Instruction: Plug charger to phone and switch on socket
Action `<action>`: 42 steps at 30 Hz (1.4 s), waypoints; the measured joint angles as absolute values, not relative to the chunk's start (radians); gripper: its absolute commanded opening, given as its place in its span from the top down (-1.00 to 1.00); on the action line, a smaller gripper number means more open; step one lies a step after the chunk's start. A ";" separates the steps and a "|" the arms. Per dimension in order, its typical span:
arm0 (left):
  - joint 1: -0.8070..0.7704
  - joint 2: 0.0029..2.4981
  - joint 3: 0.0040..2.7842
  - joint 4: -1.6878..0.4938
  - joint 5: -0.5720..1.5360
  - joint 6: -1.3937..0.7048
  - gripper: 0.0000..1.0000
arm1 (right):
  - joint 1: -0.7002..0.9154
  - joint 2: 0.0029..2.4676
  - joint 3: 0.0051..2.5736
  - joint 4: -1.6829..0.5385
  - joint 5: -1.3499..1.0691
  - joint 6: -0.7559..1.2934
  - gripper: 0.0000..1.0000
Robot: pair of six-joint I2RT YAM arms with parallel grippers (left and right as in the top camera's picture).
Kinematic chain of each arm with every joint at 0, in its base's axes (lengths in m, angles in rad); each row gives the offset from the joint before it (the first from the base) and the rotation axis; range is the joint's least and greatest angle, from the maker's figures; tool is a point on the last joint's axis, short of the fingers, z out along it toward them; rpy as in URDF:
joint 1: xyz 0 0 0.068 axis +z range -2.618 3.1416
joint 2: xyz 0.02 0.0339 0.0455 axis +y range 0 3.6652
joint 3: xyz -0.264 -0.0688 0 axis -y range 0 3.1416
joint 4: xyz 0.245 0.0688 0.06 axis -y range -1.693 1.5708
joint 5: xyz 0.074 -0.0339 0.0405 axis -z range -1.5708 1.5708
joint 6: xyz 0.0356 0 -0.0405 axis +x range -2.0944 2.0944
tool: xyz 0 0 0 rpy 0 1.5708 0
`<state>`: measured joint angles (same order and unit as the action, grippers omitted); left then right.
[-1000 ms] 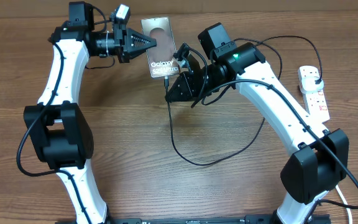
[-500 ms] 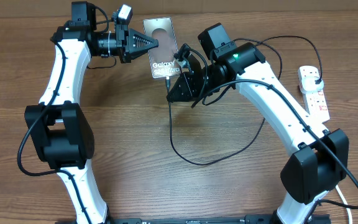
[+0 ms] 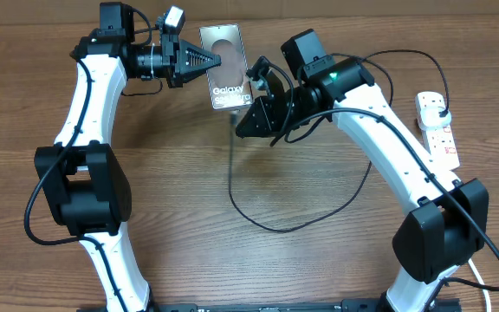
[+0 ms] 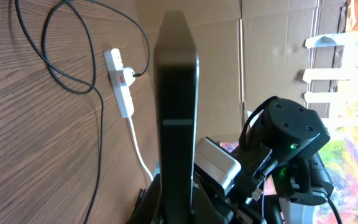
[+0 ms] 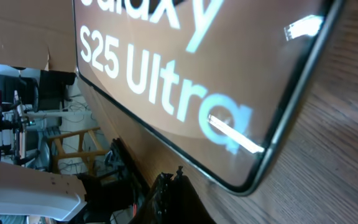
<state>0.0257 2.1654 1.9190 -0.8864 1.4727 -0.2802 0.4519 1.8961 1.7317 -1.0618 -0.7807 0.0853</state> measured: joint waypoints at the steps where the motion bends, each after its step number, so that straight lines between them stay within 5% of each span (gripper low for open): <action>1: 0.026 2.165 1.919 -0.886 1.473 -0.278 0.92 | 0.451 1.896 1.732 -1.059 -0.781 0.086 0.93; 9: 0.028 2.165 1.919 -0.885 1.462 -0.269 0.92 | 0.451 1.896 1.732 -1.056 -0.776 0.086 0.92; 15: 0.148 2.165 1.919 -0.862 1.349 -0.290 0.92 | 0.467 1.897 1.732 -1.016 -0.607 0.170 0.24; 23: 0.387 2.165 1.919 -0.880 1.281 -0.315 0.92 | 0.574 2.051 1.831 -0.958 -0.321 0.295 0.21; 42: 0.373 2.165 1.919 -0.953 1.213 -0.313 0.92 | 0.627 2.411 2.017 -0.778 -0.048 0.270 0.37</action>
<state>0.3729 2.1654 1.9190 -0.9531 1.2129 -0.3134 0.6266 2.4111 2.0171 -0.7776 -0.0479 0.2699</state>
